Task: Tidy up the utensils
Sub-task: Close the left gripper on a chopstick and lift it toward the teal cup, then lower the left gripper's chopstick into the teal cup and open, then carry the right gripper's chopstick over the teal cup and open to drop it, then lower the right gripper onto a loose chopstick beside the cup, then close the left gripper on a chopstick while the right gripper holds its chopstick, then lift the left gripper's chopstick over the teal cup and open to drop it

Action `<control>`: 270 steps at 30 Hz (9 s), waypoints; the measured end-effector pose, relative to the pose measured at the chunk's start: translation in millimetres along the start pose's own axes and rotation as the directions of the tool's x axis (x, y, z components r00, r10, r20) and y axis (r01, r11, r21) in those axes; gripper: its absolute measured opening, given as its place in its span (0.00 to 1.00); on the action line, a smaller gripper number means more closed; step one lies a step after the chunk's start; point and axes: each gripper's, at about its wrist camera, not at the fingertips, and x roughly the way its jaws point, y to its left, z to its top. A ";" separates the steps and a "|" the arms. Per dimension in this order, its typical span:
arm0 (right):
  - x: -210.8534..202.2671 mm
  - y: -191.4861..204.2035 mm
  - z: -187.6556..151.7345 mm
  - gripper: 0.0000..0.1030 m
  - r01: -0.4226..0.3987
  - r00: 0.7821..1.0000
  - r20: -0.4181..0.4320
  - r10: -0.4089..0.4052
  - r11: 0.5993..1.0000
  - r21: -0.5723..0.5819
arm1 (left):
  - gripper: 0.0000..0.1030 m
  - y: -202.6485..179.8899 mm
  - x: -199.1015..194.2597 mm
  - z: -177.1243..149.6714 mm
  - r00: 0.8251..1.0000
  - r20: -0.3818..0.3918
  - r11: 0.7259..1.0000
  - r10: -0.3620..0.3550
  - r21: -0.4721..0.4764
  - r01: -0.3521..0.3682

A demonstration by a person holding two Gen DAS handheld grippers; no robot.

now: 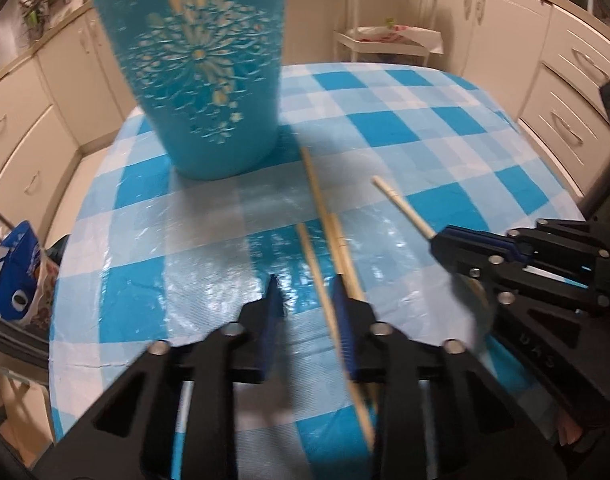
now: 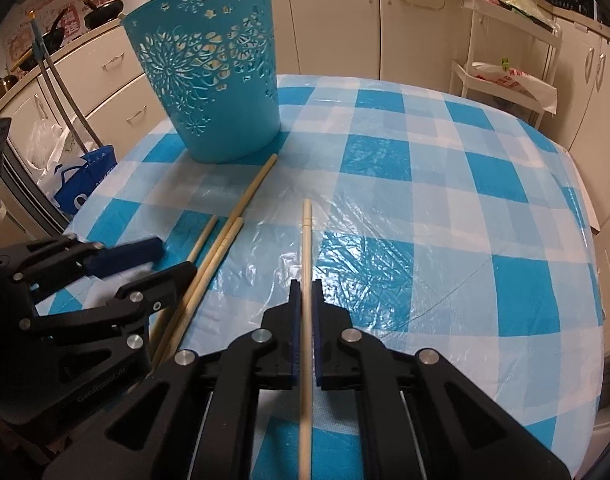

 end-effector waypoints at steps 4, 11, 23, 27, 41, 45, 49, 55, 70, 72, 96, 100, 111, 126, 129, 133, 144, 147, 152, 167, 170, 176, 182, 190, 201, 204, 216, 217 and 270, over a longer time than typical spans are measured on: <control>1.8 0.3 2.2 0.06 0.004 1.000 -0.022 -0.004 1.000 -0.020 | 0.20 2.1 4.6 8.5 0.998 -0.051 0.999 -0.031 0.006 0.032; -1.3 -14.2 0.5 0.06 -0.100 0.995 0.015 0.099 0.989 0.105 | 0.04 17.6 -5.0 11.7 0.992 -0.034 0.992 -0.122 -0.035 0.121; -4.8 -50.4 -3.9 0.06 -0.241 0.969 0.139 0.205 0.913 0.329 | 0.04 70.2 -172.3 68.9 0.783 0.611 0.984 -0.116 -0.038 0.176; -2.3 -47.7 -3.2 0.06 -0.239 0.970 0.126 0.209 0.917 0.319 | 0.04 84.9 -190.0 103.5 0.679 0.731 0.983 -0.066 -0.068 0.169; 1.8 -50.3 -5.0 0.06 -0.250 0.968 0.120 0.222 0.911 0.328 | 0.04 123.3 -125.8 172.7 0.572 0.816 0.954 0.083 -0.230 0.191; 1.6 -51.2 -5.5 0.06 -0.254 0.966 0.123 0.226 0.909 0.331 | 0.04 126.8 -102.3 170.1 0.601 0.791 0.949 0.111 -0.263 0.171; 1.2 -51.5 -5.4 0.06 -0.258 0.966 0.123 0.229 0.907 0.332 | 0.04 123.1 -85.7 161.0 0.633 0.764 0.956 0.125 -0.262 0.128; 0.6 -52.8 -5.7 0.06 -0.256 0.966 0.125 0.226 0.906 0.338 | 0.04 123.1 -73.5 148.2 0.656 0.742 0.956 0.138 -0.273 0.107; -13.6 -59.4 -6.5 0.06 -0.318 0.943 0.210 0.258 0.885 0.340 | 0.72 122.1 -124.1 75.4 0.667 0.719 0.955 0.196 -0.295 0.038; -17.3 -58.2 -6.2 0.06 -0.324 0.939 0.228 0.259 0.886 0.330 | 0.73 122.4 -128.8 56.1 0.679 0.706 0.951 0.201 -0.307 0.038; -84.7 28.2 227.1 0.06 -0.451 0.717 0.639 0.279 0.884 0.120 | 0.80 129.4 -123.6 -65.9 0.793 0.581 0.889 0.182 -0.443 0.120; -41.9 37.7 248.5 0.06 -0.361 0.791 0.579 0.199 0.915 0.178 | 0.80 137.7 -124.9 -70.5 0.799 0.574 0.876 0.182 -0.463 0.133; -10.0 45.0 226.4 0.06 -0.245 0.874 0.460 0.159 0.960 0.134 | 0.80 151.9 -126.9 -79.3 0.798 0.571 0.849 0.191 -0.505 0.158; -51.8 1.6 57.8 0.26 -0.143 0.960 0.269 0.076 0.960 0.240 | 0.85 126.5 -150.2 -81.4 0.803 0.566 0.883 0.184 -0.454 0.118; -31.1 7.0 34.8 0.26 -0.096 0.984 0.170 0.056 0.967 0.236 | 0.86 120.3 -151.8 -80.0 0.812 0.557 0.890 0.173 -0.441 0.113; -10.3 24.6 21.9 0.26 -0.072 0.996 0.074 0.059 0.980 0.187 | 0.88 118.3 -157.1 -81.4 0.817 0.551 0.894 0.172 -0.436 0.106; -11.6 56.2 -23.6 0.24 -0.017 1.000 -0.012 0.017 1.000 0.003 | 0.89 117.3 -147.4 -71.4 0.860 0.494 0.911 0.126 -0.402 0.097; -13.7 52.6 -26.3 0.23 0.028 1.000 -0.005 -0.028 0.999 -0.026 | 0.89 107.3 -139.6 -60.1 0.877 0.469 0.927 0.104 -0.365 0.085; -15.2 31.5 -24.8 0.15 0.033 0.999 0.005 -0.033 0.999 0.012 | 0.89 81.6 -113.5 -34.2 0.911 0.411 0.957 0.034 -0.276 0.089; -25.3 -17.3 -32.2 0.07 -0.005 0.999 0.048 -0.001 0.990 0.142 | 0.44 -2.3 14.6 24.8 0.996 0.063 0.997 -0.059 -0.038 0.062; -25.3 -17.4 -32.6 0.07 -0.013 0.999 0.048 0.006 0.990 0.142 | 0.23 -5.4 19.0 17.6 0.998 0.051 0.999 -0.043 -0.029 0.045; -26.9 -9.3 -36.1 0.07 -0.019 0.999 0.046 0.015 0.994 0.103 | 0.05 11.3 3.3 -6.3 0.997 0.065 0.994 -0.039 -0.104 0.046; -28.6 -4.1 -37.4 0.07 -0.035 0.999 0.026 0.033 0.996 0.081 | 0.05 27.3 -23.1 -45.8 0.995 0.087 0.975 -0.047 -0.213 0.065; -24.2 -5.8 -18.6 0.22 -0.021 0.999 0.038 0.017 0.994 0.103 | 0.06 29.7 -30.0 -26.7 0.994 0.078 0.978 -0.071 -0.190 0.085; -13.0 -5.3 -16.3 0.07 0.049 0.998 0.027 -0.050 0.998 0.039 | 0.07 14.3 1.1 -3.0 0.999 0.036 0.997 -0.025 -0.069 0.027; -13.9 -16.4 -16.4 0.06 -0.022 0.999 0.038 0.018 0.994 0.109 | 0.04 18.0 -0.3 -5.2 0.997 0.052 0.995 -0.053 -0.083 0.058; -30.2 -42.1 -17.5 0.06 -0.234 0.961 0.209 0.179 0.931 0.280 | 0.04 36.5 -75.7 -14.0 0.947 0.306 0.981 -0.095 -0.134 0.141; -29.2 -43.1 -17.2 0.06 -0.237 0.962 0.206 0.182 0.928 0.288 | 0.04 37.8 -81.9 -14.4 0.941 0.326 0.980 -0.094 -0.136 0.145; -15.5 -48.9 -20.1 0.06 -0.294 0.953 0.167 0.252 0.900 0.321 | 0.05 133.4 -96.1 178.7 0.602 0.795 0.942 0.072 -0.253 0.221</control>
